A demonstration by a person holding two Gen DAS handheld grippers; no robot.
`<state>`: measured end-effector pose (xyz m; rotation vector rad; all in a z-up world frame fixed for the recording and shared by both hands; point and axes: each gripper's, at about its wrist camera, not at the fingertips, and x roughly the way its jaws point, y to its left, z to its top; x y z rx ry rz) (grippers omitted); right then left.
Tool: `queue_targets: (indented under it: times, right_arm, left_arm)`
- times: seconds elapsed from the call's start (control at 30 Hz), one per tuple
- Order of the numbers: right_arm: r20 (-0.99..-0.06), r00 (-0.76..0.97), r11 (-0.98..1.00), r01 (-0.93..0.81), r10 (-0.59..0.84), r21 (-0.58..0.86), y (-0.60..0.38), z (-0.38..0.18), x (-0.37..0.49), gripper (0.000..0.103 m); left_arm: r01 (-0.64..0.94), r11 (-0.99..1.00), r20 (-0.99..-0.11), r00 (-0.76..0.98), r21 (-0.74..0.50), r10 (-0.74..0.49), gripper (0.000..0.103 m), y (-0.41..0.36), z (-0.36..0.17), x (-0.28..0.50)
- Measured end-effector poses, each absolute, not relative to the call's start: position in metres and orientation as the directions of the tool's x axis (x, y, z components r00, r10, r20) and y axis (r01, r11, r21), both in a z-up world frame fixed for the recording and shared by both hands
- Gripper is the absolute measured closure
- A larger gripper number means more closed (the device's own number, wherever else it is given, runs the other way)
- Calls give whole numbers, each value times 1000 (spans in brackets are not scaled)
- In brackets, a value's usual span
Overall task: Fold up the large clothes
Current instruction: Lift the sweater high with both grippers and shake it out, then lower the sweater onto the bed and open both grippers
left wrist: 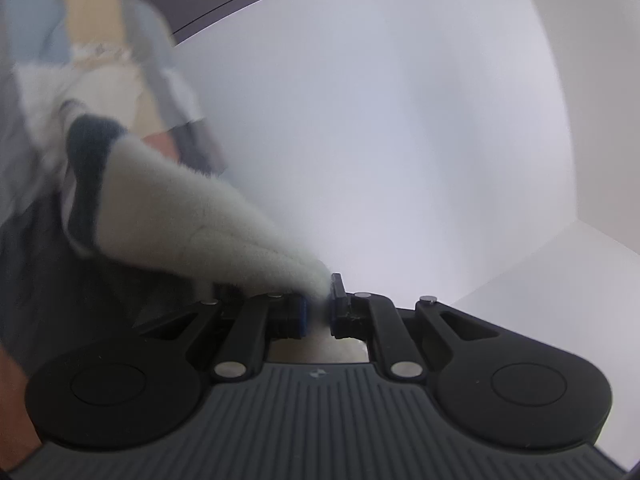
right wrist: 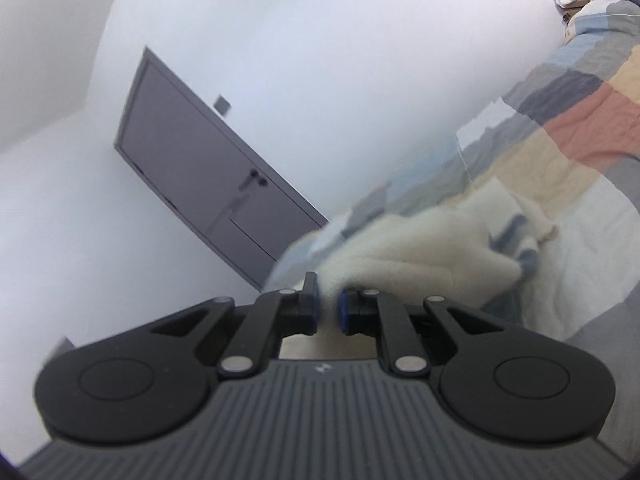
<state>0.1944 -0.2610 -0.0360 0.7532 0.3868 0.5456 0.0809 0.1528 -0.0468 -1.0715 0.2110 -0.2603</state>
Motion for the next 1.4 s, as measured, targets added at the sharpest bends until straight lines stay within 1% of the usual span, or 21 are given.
queue_targets:
  times: [0.13, 0.27, 0.43, 0.63, 0.73, 0.8, 0.9, 0.97, 1.1, 1.17, 1.3, 1.4]
  right_arm:
    - [-67, 803, 581, -368, 593, 726, -270, 9, 191, 90]
    - [-12, 795, 586, -437, 606, 682, -272, 69, 190, 90]
    - [92, 784, 531, -496, 613, 687, -286, 145, 184, 90]
    - [217, 760, 506, -588, 612, 631, -301, 250, 173, 90]
    - [244, 765, 534, -605, 597, 590, -304, 299, 170, 89]
    - [232, 781, 575, -594, 580, 563, -302, 321, 175, 89]
    - [183, 806, 625, -560, 563, 543, -294, 327, 199, 89]
    - [126, 817, 642, -529, 563, 555, -289, 313, 225, 89]
    - [-2, 837, 682, -445, 548, 580, -276, 246, 287, 89]
    - [-41, 841, 694, -416, 539, 588, -272, 210, 317, 89]
    - [-156, 847, 732, -330, 508, 596, -254, 147, 385, 89]
    - [-228, 837, 746, -279, 497, 604, -235, 101, 441, 89]
  left_arm:
    - [158, 486, 1, 952, -860, -307, 92, 152, -1, 77]
    - [223, 531, 52, 947, -817, -317, 92, 154, 61, 69]
    - [305, 583, 125, 936, -753, -328, 92, 147, 151, 68]
    - [410, 642, 221, 908, -648, -356, 91, 140, 262, 62]
    - [424, 679, 228, 904, -600, -362, 91, 132, 304, 54]
    - [410, 701, 213, 910, -584, -355, 91, 128, 316, 59]
    - [359, 733, 163, 931, -577, -328, 90, 124, 306, 74]
    - [313, 735, 106, 943, -602, -315, 90, 130, 277, 103]
    - [237, 745, -11, 950, -623, -311, 90, 142, 197, 177]
    - [194, 764, -73, 951, -616, -300, 90, 146, 159, 215]
    - [94, 798, -203, 943, -595, -263, 90, 152, 92, 287]
    - [40, 802, -260, 935, -596, -240, 90, 166, 38, 353]
